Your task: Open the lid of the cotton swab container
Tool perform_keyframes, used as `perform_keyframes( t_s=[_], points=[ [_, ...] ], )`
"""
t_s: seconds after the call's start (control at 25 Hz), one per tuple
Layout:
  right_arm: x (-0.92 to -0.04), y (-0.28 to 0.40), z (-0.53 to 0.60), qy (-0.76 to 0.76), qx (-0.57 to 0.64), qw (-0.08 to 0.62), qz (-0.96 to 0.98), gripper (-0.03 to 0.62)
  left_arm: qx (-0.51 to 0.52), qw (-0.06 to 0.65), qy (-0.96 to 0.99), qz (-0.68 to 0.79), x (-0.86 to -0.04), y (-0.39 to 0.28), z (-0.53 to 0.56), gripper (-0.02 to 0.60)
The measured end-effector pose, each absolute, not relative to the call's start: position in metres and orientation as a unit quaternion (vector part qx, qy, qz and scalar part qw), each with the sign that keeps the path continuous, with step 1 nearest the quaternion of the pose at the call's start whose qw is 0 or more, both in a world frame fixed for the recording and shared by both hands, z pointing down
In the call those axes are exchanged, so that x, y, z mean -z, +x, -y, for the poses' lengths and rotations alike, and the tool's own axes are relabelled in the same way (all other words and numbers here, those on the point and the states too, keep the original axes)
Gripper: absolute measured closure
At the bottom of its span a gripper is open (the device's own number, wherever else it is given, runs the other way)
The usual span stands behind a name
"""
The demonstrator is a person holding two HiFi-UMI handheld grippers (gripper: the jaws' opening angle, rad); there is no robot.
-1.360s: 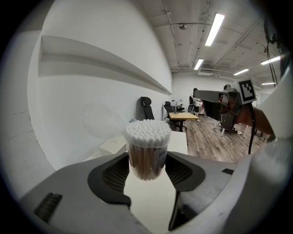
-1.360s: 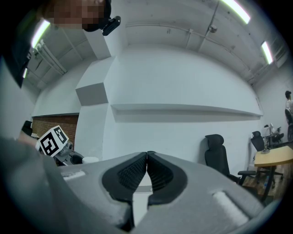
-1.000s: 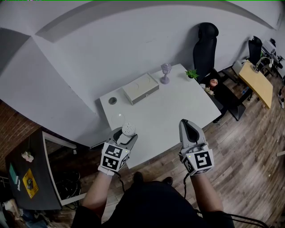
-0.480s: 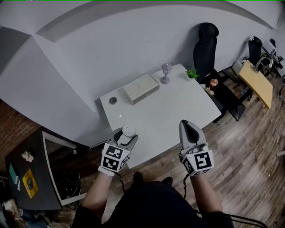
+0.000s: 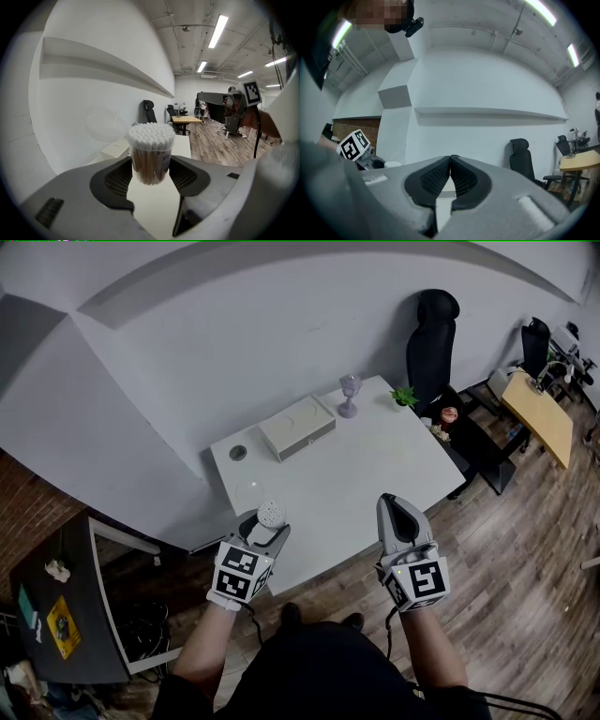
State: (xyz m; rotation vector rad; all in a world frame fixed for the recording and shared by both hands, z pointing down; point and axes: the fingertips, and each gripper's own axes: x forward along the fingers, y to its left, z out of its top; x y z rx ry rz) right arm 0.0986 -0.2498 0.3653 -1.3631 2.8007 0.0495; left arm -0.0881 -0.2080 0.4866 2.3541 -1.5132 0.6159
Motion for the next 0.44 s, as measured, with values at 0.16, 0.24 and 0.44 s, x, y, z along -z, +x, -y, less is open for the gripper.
perform_keyframes(
  t_s=[0.16,0.24,0.44],
  points=[
    [-0.3655,0.0974,0.2491,-0.438,-0.016,0.014,-0.899,0.592,-0.212,0.136,0.816,0.521,-0.4861,-0.0881,0.2075,0.339],
    [-0.3642,0.0962,0.2487,-0.439,-0.017,0.014,-0.898,0.592,-0.212,0.136,0.816,0.520,-0.4852,-0.0885,0.2071,0.339],
    [-0.3638,0.0936,0.2482,-0.438,-0.018,0.015,-0.898,0.592,-0.210,0.132,0.818,0.520,-0.4837,-0.0901,0.2077,0.339]
  ],
)
